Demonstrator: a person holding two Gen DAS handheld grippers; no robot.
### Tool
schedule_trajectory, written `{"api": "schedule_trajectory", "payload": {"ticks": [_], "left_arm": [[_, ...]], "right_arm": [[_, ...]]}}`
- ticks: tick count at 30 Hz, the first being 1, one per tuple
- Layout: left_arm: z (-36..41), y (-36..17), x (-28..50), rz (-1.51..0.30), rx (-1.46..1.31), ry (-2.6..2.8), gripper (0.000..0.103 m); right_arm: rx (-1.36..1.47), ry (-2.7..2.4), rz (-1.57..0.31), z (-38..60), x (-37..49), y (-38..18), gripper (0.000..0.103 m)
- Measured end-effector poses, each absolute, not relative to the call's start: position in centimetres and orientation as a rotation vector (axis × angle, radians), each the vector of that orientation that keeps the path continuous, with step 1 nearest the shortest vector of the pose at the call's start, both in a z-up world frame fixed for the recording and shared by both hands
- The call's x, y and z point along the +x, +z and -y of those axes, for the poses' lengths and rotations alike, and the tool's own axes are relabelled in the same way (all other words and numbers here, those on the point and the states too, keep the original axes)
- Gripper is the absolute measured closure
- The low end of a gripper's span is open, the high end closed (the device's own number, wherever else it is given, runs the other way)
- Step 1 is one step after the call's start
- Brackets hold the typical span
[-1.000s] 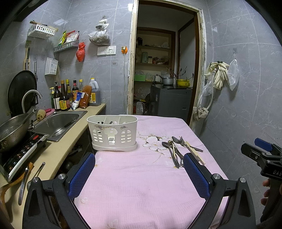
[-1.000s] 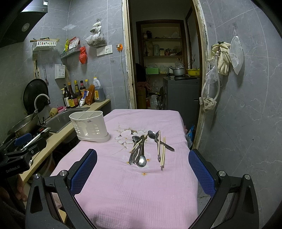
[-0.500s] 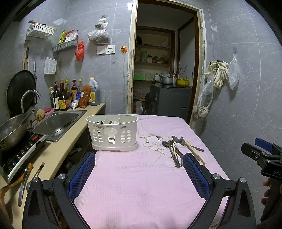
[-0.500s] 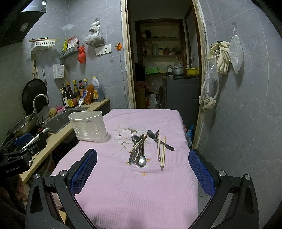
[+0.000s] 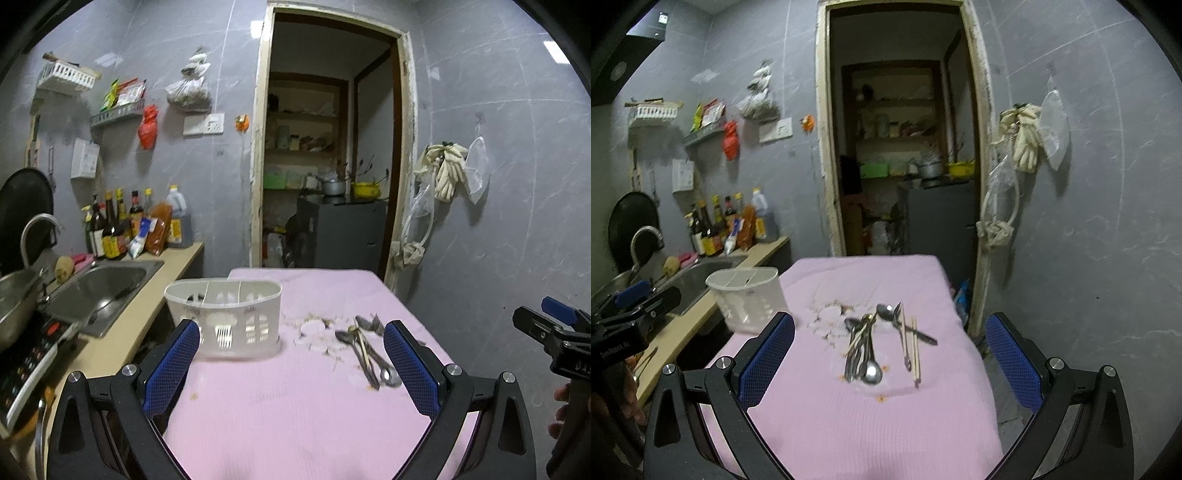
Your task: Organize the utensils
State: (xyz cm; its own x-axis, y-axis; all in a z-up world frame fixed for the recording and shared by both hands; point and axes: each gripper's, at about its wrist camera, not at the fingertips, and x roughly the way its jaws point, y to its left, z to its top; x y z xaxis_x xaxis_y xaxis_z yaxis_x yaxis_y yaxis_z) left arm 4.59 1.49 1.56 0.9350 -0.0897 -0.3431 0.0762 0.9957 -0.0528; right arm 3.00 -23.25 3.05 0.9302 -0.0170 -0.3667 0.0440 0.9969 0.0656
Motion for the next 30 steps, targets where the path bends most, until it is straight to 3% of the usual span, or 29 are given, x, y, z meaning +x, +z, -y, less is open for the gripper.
{"api": "schedule_trajectory", "payload": {"ticks": [11,30], "left_arm": [[-0.5,2.5,9.3,-0.353,-0.061,-0.128,0.002],[6.7,-3.2,21.3,-0.518,-0.053,-0.013,0.003]], "right_arm": [[0.056,-0.070,-0.400,25.3,5.7,4.0,0.001],[0.026,0.098,-0.626,30.7,23.4,-4.1,0.001]]}}
